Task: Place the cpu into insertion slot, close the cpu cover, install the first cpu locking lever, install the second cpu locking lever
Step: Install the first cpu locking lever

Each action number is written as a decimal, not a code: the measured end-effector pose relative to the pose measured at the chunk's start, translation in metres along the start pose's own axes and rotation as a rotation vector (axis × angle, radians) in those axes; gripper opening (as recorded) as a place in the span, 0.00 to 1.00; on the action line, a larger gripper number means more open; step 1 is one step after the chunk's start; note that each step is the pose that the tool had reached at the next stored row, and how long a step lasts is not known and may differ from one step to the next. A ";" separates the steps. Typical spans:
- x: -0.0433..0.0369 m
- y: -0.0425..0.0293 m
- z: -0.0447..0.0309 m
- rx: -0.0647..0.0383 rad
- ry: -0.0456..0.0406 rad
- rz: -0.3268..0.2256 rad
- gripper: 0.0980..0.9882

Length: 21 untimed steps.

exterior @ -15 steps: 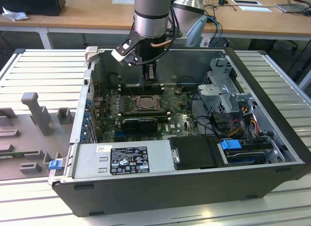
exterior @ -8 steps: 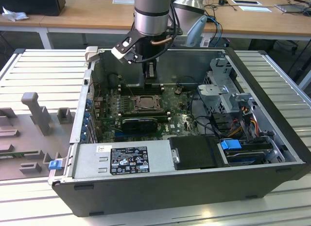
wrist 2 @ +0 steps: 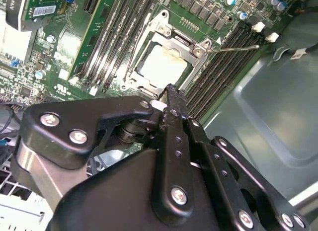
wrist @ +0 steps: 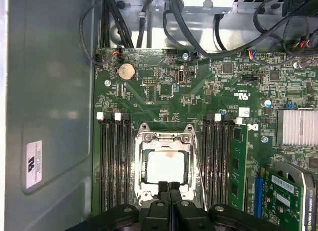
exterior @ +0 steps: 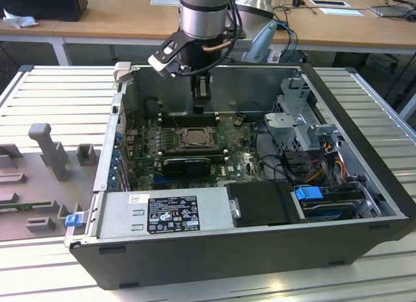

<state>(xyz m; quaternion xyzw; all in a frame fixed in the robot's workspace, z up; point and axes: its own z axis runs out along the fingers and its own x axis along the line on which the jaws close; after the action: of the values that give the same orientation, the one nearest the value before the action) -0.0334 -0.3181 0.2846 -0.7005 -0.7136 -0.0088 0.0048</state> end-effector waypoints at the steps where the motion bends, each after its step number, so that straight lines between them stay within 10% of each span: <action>1: 0.0000 0.0000 -0.0018 0.000 0.0000 0.000 0.01; 8: 0.0004 0.0001 -0.0193 0.000 0.0000 0.000 0.01; 21: 0.0004 0.0001 -0.0199 0.003 0.0007 -0.178 0.01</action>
<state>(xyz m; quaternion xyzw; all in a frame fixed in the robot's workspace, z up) -0.0334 -0.3181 0.3045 -0.6342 -0.7731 -0.0082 0.0054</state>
